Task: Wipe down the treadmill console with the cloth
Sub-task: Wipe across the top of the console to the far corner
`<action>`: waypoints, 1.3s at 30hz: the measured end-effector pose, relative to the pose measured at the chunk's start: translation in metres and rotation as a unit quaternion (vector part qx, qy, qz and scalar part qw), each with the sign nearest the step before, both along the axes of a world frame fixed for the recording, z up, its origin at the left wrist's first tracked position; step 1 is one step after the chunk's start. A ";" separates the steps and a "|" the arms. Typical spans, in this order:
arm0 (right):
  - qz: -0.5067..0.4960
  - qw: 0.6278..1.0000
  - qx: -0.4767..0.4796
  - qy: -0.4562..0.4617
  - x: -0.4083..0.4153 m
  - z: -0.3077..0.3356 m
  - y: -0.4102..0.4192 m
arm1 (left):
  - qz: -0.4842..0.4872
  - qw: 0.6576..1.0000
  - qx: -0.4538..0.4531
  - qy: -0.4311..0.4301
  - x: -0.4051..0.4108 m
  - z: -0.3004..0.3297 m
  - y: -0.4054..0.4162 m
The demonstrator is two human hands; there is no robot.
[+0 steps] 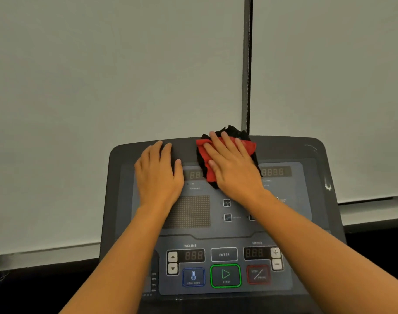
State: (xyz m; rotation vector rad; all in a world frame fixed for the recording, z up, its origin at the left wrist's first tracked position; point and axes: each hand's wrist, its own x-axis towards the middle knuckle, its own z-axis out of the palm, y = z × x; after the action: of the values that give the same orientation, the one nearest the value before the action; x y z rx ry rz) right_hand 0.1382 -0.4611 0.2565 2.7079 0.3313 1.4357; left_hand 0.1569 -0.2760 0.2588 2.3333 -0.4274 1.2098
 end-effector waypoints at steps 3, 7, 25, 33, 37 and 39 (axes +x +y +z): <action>-0.033 0.999 0.007 0.017 -0.012 -0.002 -0.027 | -0.019 0.999 0.026 -0.010 -0.006 0.004 -0.025; -0.053 0.998 0.023 0.033 -0.026 -0.002 -0.066 | -0.053 0.997 0.049 -0.015 -0.016 0.010 -0.061; -0.108 0.980 0.162 0.041 -0.089 -0.060 -0.154 | -0.122 0.985 0.124 0.010 -0.046 -0.001 -0.167; -0.119 0.987 0.110 0.014 -0.069 -0.045 -0.145 | -0.121 0.982 0.145 0.003 -0.044 -0.008 -0.160; -0.121 0.985 0.119 0.011 -0.064 -0.032 -0.147 | -0.114 0.985 0.130 0.005 -0.044 -0.006 -0.151; -0.144 0.974 0.173 -0.006 -0.048 -0.015 -0.126 | -0.081 0.991 0.102 0.007 -0.041 -0.005 -0.137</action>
State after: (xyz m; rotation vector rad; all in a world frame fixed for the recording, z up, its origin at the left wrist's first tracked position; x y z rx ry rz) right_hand 0.0898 -0.5873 0.2411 2.8450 -0.3332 1.5417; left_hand 0.1161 -0.4128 0.2538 2.4186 -0.7520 1.1176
